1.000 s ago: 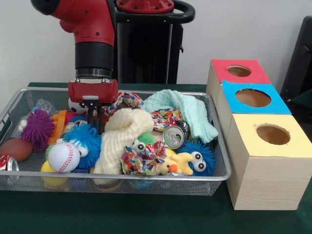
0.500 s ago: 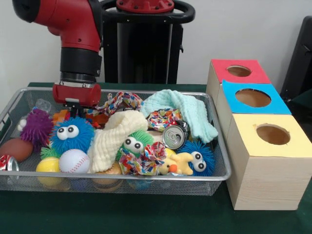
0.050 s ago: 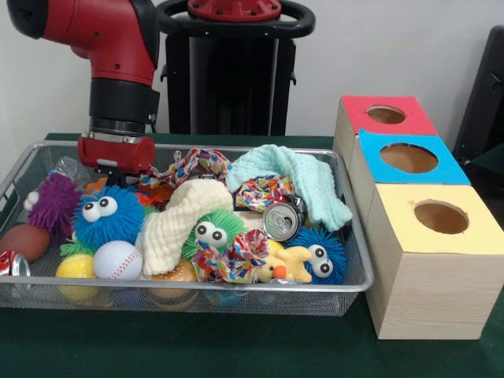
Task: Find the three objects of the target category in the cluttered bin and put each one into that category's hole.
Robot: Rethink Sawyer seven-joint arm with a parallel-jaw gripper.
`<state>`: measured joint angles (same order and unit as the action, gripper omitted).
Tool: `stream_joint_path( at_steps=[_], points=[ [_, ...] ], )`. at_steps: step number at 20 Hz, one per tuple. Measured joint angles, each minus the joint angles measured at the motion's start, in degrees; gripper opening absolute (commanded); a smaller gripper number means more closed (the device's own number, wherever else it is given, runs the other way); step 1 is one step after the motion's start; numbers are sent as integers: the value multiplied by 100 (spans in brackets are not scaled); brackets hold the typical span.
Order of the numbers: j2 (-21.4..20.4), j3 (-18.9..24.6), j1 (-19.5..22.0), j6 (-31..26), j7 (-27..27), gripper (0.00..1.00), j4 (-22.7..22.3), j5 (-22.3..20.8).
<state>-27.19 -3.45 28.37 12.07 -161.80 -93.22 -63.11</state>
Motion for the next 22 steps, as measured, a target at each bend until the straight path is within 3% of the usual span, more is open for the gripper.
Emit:
stream_joint_path(
  at_steps=[22],
  points=[
    [-89, 361, 130, -290, 0, 0, -155, 93]
  ],
)
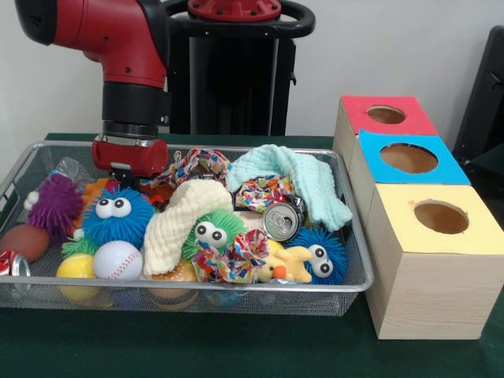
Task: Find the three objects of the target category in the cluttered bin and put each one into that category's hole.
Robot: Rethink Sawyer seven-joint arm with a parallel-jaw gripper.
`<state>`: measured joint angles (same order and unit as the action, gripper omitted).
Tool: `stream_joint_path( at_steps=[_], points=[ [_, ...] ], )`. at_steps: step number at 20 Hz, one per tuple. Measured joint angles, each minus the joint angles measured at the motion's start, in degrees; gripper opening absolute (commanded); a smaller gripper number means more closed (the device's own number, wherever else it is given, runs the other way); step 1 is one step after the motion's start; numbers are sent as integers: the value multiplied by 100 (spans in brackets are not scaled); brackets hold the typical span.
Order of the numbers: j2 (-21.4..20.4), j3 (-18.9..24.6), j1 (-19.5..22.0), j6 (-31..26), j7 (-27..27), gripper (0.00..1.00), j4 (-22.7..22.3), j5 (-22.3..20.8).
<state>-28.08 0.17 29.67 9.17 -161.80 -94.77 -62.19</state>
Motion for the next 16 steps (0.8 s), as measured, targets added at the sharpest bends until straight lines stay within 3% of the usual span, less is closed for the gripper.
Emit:
stream_joint_path(
  at_steps=[16],
  points=[
    [-26, 46, -3, -84, 0, 0, -13, -2]
  ],
)
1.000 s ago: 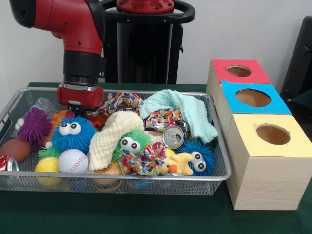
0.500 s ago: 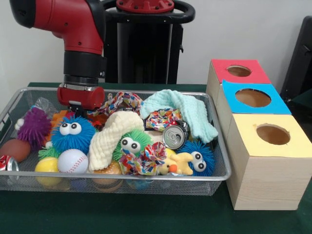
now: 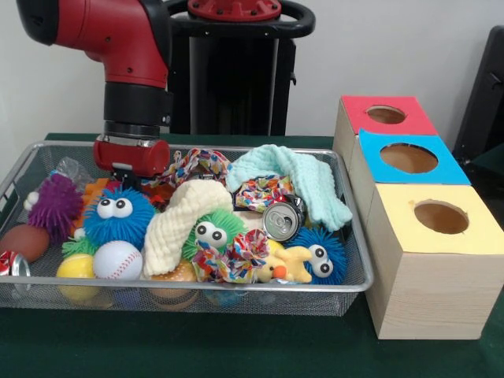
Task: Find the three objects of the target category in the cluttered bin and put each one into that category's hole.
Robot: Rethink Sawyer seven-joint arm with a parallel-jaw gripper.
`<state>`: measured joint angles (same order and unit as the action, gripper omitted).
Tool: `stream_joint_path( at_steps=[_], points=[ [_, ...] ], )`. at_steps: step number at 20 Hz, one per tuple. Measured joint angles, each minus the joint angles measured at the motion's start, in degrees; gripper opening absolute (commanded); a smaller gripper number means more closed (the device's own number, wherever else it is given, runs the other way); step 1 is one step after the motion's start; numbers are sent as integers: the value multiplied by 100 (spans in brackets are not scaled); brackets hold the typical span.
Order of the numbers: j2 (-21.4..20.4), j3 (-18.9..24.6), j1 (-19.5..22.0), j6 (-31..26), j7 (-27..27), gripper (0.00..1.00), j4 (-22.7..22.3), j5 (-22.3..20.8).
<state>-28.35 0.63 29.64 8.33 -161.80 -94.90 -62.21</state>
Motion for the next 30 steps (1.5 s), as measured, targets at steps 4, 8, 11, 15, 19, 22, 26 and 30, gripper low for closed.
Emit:
stream_joint_path(
  at_steps=[4, 8, 11, 15, 19, 22, 26, 30],
  points=[
    [-17, 7, -1, -7, 0, 100, -1, 2],
    [-70, 20, -3, -31, 0, 100, -3, 2],
    [-113, 24, -12, -86, 0, 0, -4, 12],
    [-146, 53, -4, -273, 0, 0, -28, 59],
    [-255, 199, 62, -609, 0, 0, -148, 163],
    [-450, 417, 210, -961, 0, 0, -351, 317],
    [-677, 678, 410, -1321, 1, 0, -551, 510],
    [-976, 981, 619, -1701, 1, 0, -795, 778]
  ],
)
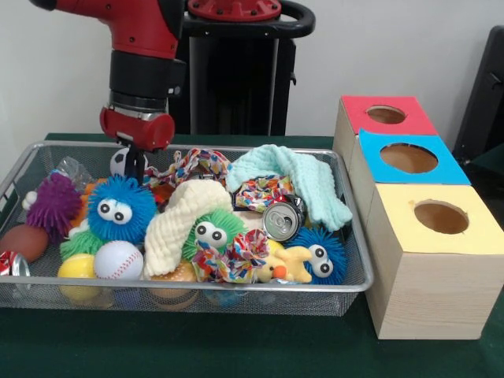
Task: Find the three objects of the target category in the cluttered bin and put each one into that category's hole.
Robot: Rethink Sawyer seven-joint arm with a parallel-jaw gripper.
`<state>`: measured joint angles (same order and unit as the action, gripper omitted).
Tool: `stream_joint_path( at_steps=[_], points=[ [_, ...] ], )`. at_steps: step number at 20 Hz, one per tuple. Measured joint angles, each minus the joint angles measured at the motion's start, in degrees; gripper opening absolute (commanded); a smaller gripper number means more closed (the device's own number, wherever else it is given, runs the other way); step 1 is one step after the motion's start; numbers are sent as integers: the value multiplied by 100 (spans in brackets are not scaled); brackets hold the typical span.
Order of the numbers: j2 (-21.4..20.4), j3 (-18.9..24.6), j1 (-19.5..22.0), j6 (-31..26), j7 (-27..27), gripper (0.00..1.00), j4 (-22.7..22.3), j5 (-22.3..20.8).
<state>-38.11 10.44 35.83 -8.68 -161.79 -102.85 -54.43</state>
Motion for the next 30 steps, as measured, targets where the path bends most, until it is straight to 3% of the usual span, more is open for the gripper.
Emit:
stream_joint_path(
  at_steps=[13, 25, 26, 30],
  points=[
    [-654, 572, 78, -421, 0, 0, -486, 471],
    [-834, 766, 78, -445, 0, 0, -634, 617],
    [-861, 777, 78, -483, 0, 100, -634, 647],
    [-896, 782, 78, -516, 0, 100, -634, 672]
  ],
)
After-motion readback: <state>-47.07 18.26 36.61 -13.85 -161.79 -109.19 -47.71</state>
